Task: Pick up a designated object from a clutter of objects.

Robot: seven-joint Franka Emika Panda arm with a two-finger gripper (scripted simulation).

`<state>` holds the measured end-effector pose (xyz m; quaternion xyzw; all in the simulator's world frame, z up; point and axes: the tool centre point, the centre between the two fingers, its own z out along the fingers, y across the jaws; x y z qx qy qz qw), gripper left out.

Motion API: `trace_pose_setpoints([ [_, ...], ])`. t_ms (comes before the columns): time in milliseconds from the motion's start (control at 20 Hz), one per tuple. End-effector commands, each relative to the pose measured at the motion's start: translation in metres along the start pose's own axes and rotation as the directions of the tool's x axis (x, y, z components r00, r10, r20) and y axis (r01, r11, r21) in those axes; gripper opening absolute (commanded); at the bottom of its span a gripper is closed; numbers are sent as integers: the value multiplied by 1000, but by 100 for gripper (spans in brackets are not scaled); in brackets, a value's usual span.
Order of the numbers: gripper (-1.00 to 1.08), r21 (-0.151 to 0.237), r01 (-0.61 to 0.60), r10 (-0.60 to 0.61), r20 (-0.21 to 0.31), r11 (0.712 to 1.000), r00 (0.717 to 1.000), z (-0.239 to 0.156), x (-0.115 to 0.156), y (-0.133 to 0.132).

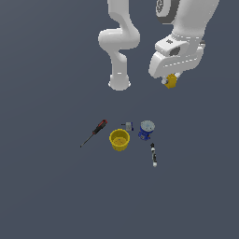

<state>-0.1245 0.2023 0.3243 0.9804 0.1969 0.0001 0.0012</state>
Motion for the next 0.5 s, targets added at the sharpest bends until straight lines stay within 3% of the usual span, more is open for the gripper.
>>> trace_pose_setpoints([
  [0, -100, 1, -1, 1, 1, 1000, 1000, -13, 2, -15],
  [450, -100, 2, -2, 2, 0, 1000, 1000, -30, 6, -36],
])
